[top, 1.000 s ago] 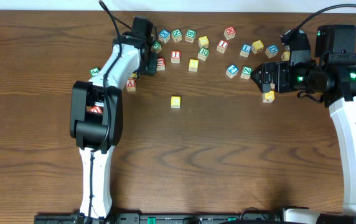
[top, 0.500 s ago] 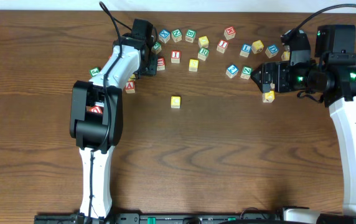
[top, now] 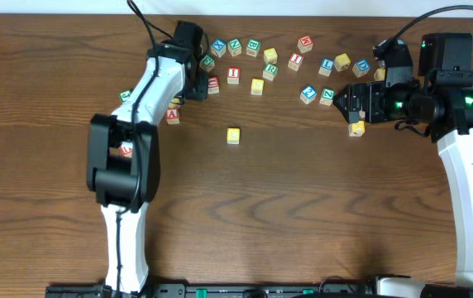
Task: Spell out CORL
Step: 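Carry the yellow O block right of the C block and lower it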
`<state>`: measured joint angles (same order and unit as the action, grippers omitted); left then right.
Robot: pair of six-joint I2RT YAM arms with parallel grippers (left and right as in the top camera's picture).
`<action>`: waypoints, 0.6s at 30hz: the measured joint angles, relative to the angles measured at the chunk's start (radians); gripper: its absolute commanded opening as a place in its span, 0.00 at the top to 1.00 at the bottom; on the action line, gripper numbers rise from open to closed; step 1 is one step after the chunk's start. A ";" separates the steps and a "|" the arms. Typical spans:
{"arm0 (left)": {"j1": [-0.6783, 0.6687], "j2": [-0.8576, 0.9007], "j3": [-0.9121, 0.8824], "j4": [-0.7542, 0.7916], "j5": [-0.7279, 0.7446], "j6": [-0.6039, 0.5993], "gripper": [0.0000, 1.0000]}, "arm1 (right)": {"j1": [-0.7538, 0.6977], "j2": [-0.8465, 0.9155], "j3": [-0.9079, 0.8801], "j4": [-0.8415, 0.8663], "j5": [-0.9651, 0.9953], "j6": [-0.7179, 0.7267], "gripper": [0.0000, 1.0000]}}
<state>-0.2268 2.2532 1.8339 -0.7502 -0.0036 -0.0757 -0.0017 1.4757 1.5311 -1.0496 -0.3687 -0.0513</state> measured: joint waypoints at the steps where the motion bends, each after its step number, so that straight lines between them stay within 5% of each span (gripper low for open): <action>1: -0.009 -0.032 0.000 -0.023 0.000 -0.019 0.66 | 0.000 0.000 0.000 0.001 0.000 0.000 0.01; 11: -0.171 -0.133 0.000 -0.227 -0.002 -0.257 0.67 | 0.000 0.000 0.000 0.007 0.030 0.000 0.01; 18: -0.293 -0.133 -0.014 -0.229 -0.002 -0.325 0.67 | 0.000 0.000 0.000 0.006 0.088 0.000 0.01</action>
<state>-0.5201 2.1204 1.8194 -0.9787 -0.0059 -0.4004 -0.0017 1.4757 1.5311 -1.0431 -0.2810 -0.0513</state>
